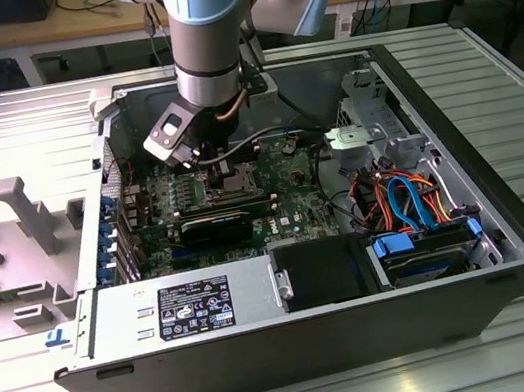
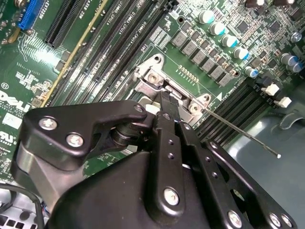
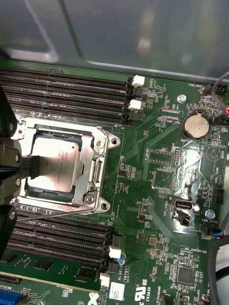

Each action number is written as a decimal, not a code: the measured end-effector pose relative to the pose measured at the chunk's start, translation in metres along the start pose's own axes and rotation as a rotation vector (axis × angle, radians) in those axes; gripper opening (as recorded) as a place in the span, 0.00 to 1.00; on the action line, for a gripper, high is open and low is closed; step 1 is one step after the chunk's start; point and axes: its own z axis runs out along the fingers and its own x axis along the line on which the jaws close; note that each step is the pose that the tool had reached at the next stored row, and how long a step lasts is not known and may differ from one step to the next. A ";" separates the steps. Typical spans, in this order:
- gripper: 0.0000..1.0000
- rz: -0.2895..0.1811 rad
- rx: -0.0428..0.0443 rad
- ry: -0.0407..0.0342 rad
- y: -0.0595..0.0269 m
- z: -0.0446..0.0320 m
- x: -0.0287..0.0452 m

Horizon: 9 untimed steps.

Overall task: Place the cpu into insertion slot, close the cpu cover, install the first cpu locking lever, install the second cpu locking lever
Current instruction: 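Close the cpu cover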

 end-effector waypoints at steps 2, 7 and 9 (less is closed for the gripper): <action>0.11 0.000 0.0000 0.0000 0.0001 0.0004 -0.0001; 0.11 0.000 -0.0004 0.0017 0.0006 -0.0039 -0.0001; 0.11 0.000 0.0015 0.0028 0.0034 -0.0046 -0.0006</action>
